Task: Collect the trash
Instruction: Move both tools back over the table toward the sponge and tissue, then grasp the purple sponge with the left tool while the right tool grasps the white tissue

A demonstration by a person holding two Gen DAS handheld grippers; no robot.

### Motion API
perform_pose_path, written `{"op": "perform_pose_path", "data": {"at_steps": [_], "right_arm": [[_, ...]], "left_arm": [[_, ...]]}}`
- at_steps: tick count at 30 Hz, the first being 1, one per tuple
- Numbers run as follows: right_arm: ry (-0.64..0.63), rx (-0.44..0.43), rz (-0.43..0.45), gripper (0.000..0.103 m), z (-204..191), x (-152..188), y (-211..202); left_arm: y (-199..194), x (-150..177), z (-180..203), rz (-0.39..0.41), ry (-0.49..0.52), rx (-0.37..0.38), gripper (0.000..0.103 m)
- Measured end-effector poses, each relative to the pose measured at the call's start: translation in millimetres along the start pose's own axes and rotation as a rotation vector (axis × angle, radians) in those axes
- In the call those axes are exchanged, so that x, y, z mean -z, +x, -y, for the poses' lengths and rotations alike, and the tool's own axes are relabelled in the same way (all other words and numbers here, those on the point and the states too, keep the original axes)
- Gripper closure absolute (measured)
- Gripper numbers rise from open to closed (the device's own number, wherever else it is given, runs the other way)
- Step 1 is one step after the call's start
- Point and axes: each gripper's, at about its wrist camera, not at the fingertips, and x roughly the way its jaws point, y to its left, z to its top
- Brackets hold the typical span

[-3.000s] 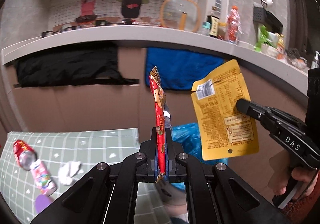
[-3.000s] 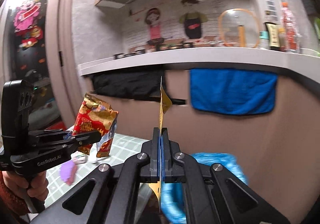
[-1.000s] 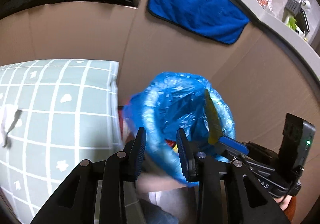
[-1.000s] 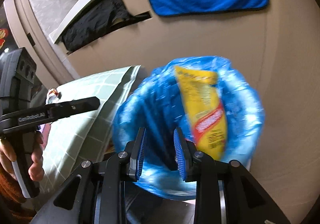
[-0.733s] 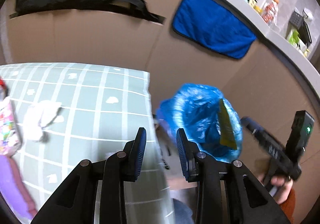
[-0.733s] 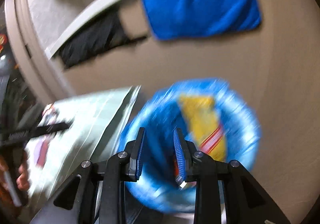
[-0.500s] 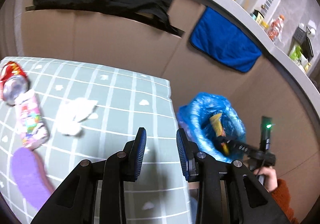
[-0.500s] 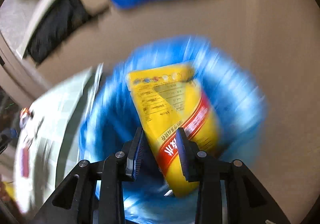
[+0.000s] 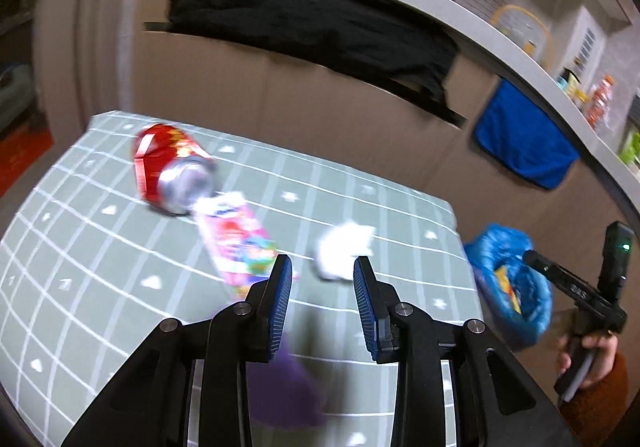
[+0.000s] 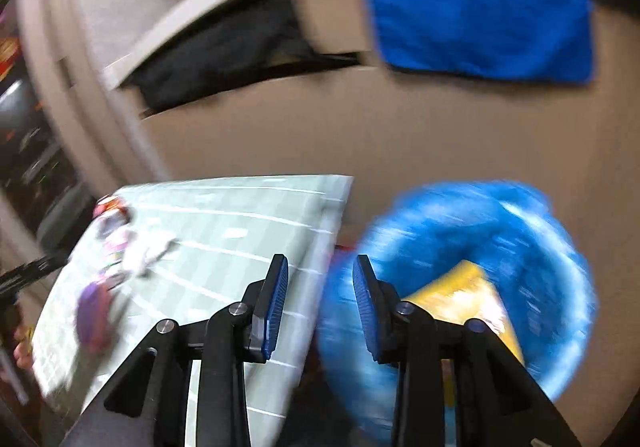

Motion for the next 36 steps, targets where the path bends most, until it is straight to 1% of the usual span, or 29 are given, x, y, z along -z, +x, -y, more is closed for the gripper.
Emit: {"op": "perform_pose_path", "data": {"at_steps": [3, 5, 7, 9, 11, 13, 16, 17, 18, 19, 20, 22, 23, 25, 26, 27, 28, 31, 32, 33, 36], "right_arm": [[-0.071, -0.096, -0.033, 0.071, -43.3, -8.5, 19.9], [-0.106, -0.176, -0.064, 0.071, -76.7, -13.1, 41.5], [-0.150, -0.229, -0.101, 0.071, -108.7, -13.8, 67.1], [-0.188, -0.261, -0.136, 0.071, -135.4, -12.8, 89.5], [-0.197, -0.281, -0.169, 0.071, -154.5, -11.5, 109.3], [-0.201, -0.282, -0.188, 0.070, -169.8, -9.9, 128.0], [-0.241, -0.238, -0.197, 0.067, -187.2, -5.6, 148.0], [-0.257, -0.232, -0.215, 0.067, -192.9, -2.1, 155.1], [-0.272, -0.239, -0.255, 0.066, -198.2, 2.0, 164.6], [-0.281, -0.242, -0.280, 0.063, -200.4, 3.0, 170.6], [-0.297, -0.232, -0.242, 0.064, -203.1, 4.6, 167.9], [-0.320, -0.209, -0.242, 0.064, -206.8, 6.2, 168.2], [-0.321, -0.207, -0.242, 0.069, -206.6, 6.0, 166.4], [-0.308, -0.223, -0.271, 0.074, -205.3, 6.4, 163.5], [-0.308, -0.231, -0.282, 0.079, -205.0, 7.1, 161.1], [-0.319, -0.219, -0.277, 0.079, -203.7, 8.2, 155.7], [-0.329, -0.207, -0.263, 0.082, -202.1, 9.1, 149.2], [-0.342, -0.201, -0.212, 0.084, -193.9, 13.6, 121.6], [-0.334, -0.200, -0.196, 0.084, -188.5, 14.3, 111.1], [-0.326, -0.197, -0.184, 0.084, -182.9, 14.6, 102.0], [-0.272, -0.195, -0.148, 0.084, -161.0, 19.3, 68.9]], "left_arm": [[-6.4, -0.3, -28.6, 0.010, -0.041, -0.023, 0.070], [-9.7, 1.8, -42.1, 0.013, -0.050, -0.041, 0.070], [-12.0, 4.3, -54.9, 0.010, -0.062, -0.057, 0.070], [-14.2, 7.9, -70.2, 0.004, -0.083, -0.075, 0.069], [-16.1, 11.2, -85.5, 0.001, -0.113, -0.098, 0.069], [-17.1, 14.8, -99.3, -0.003, -0.147, -0.102, 0.069], [-15.6, 21.3, -113.2, -0.019, -0.182, -0.104, 0.067], [-15.1, 22.5, -114.3, -0.024, -0.183, -0.103, 0.067], [-14.2, 24.5, -114.8, -0.029, -0.182, -0.102, 0.067], [-13.1, 26.7, -114.6, -0.035, -0.181, -0.102, 0.067], [-11.7, 28.7, -113.3, -0.040, -0.182, -0.102, 0.066], [-8.3, 32.7, -111.6, -0.053, -0.183, -0.094, 0.066], [-5.9, 33.6, -110.2, -0.061, -0.186, -0.089, 0.066], [-3.9, 36.6, -107.1, -0.071, -0.195, -0.074, 0.066], [-3.9, 37.8, -104.9, -0.075, -0.200, -0.060, 0.066], [-4.2, 38.9, -102.3, -0.079, -0.205, -0.045, 0.065], [-4.5, 40.4, -98.2, -0.083, -0.210, -0.026, 0.064], [-3.1, 45.7, -79.7, -0.112, -0.194, 0.029, 0.060], [-1.6, 47.3, -74.1, -0.124, -0.180, 0.032, 0.056], [0.8, 49.3, -67.3, -0.140, -0.157, 0.024, 0.055], [10.3, 56.7, -46.0, -0.184, -0.083, -0.031, 0.054]]}}
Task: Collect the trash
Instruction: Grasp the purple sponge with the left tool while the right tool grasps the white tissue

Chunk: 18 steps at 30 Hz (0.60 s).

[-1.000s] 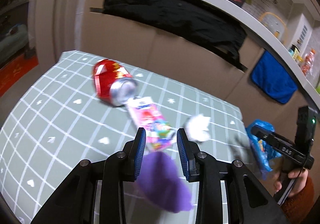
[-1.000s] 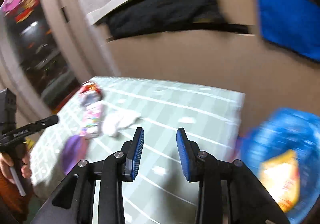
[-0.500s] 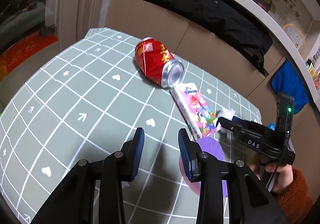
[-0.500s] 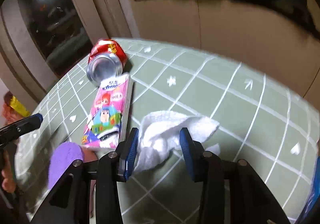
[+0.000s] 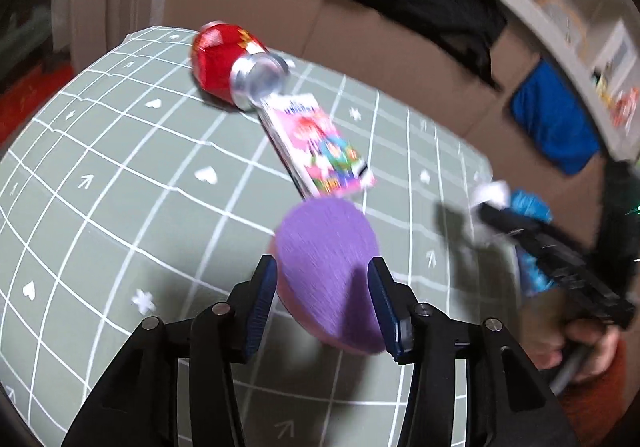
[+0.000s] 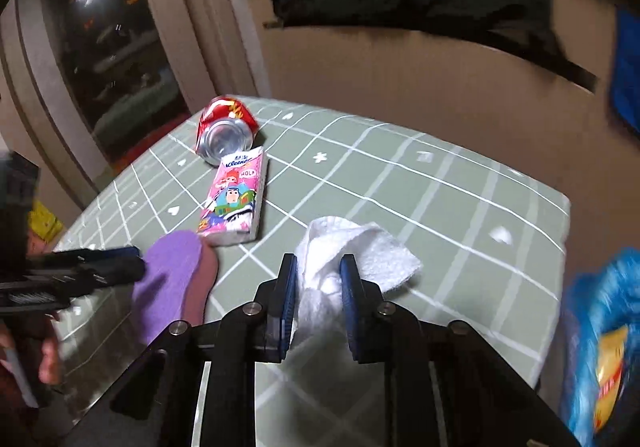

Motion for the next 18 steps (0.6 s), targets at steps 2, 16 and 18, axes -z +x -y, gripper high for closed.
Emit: {"op": "perform_pose_path", "data": {"at_steps": [2, 16, 18], "right_arm": [[0.029, 0.005, 0.019, 0.084, 10.2, 8.8, -17.4], [0.124, 0.022, 0.061, 0.083, 45.3, 73.1, -74.0], [0.133, 0.015, 0.062, 0.083, 45.8, 77.3, -73.4]], "left_arm": [[6.0, 5.4, 11.5, -0.023, 0.023, -0.016, 0.053], [21.0, 2.2, -7.8, -0.046, -0.223, 0.021, 0.040], [20.6, 1.2, -7.2, -0.046, -0.232, 0.025, 0.046]]}}
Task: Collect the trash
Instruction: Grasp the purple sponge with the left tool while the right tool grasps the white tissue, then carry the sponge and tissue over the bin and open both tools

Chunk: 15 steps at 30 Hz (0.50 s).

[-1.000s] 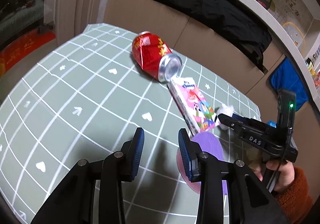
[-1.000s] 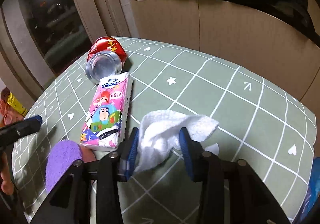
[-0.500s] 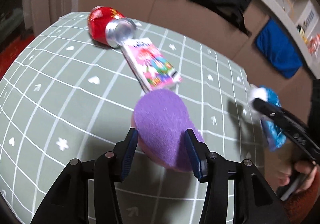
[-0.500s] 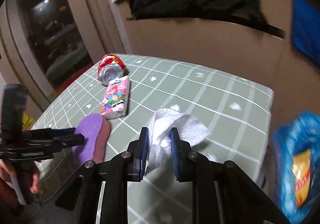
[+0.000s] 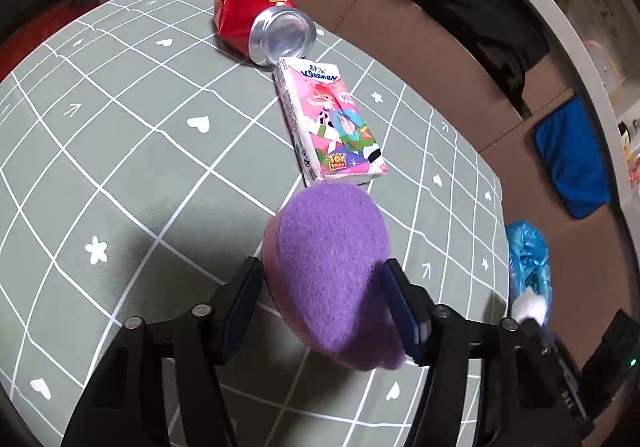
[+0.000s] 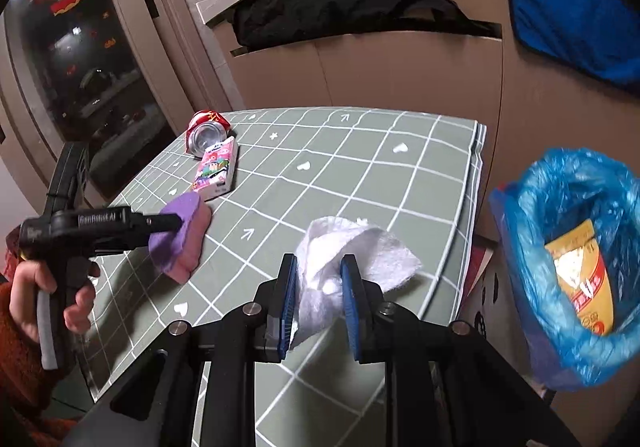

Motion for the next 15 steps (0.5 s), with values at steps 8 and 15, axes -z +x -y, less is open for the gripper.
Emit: {"op": "perform_pose_path", "data": {"at_steps": [8, 15], "right_arm": [[-0.013, 0.004, 0.046, 0.083, -1.8, 2.1, -18.7], [-0.056, 0.007, 0.104, 0.083, -10.1, -5.9, -41.0]], "left_arm": [[-37.1, 2.8, 29.5, 0.165, 0.138, -0.059, 0.078], [-63.3, 13.6, 61.0, 0.251, 0.266, -0.066, 0.080]]}}
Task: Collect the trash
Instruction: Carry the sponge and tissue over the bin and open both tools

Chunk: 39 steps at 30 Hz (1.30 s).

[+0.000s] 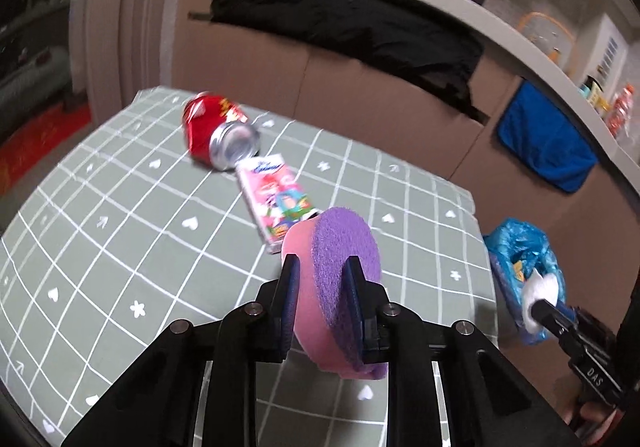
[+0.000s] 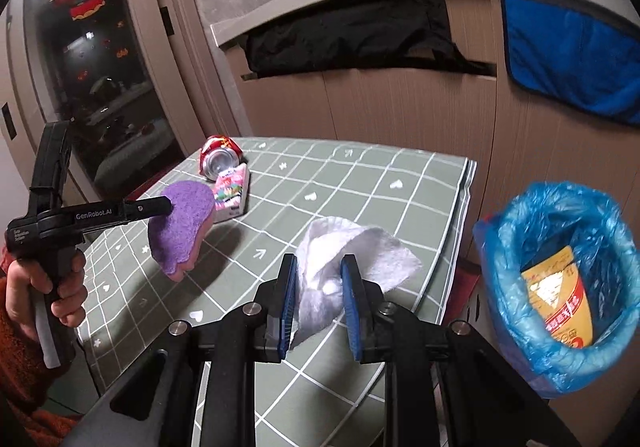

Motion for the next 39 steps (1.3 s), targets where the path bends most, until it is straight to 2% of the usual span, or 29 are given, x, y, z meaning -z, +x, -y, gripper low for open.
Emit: {"op": "perform_pose_path", "data": {"at_steps": [5, 9, 13, 18, 22, 28, 34, 39], "right_arm": [[-0.037, 0.011, 0.036, 0.083, -7.3, -10.5, -14.6], [-0.064, 0.033, 0.088, 0.083, -7.6, -24.7, -31.5], [-0.077, 0.078, 0.158, 0.083, 3.0, -43.7, -60.0], [-0.071, 0.171, 0.237, 0.083, 32.3, -58.0, -102.4], [-0.047, 0.263, 0.267, 0.083, 64.3, -57.4, -128.3], [0.025, 0.354, 0.272, 0.083, 117.8, -48.0, -147.3], [0.100, 0.375, 0.232, 0.083, 160.0, -34.0, -135.7], [0.154, 0.371, 0.181, 0.083, 187.2, -20.6, -114.4]], "left_arm": [[-27.2, -5.5, 26.4, 0.104, 0.092, -0.014, 0.080], [-49.4, -17.0, 54.6, 0.188, 0.157, 0.011, 0.080], [-59.3, -31.5, 96.3, 0.239, 0.211, 0.088, 0.080], [-46.6, -40.8, 151.8, 0.238, 0.259, 0.177, 0.080], [-26.4, -34.5, 206.4, 0.214, 0.326, 0.233, 0.080], [23.5, -17.8, 268.9, 0.118, 0.402, 0.297, 0.080], [66.1, -9.3, 302.7, 0.036, 0.430, 0.322, 0.080], [104.4, -1.8, 311.3, -0.048, 0.420, 0.326, 0.080]]}}
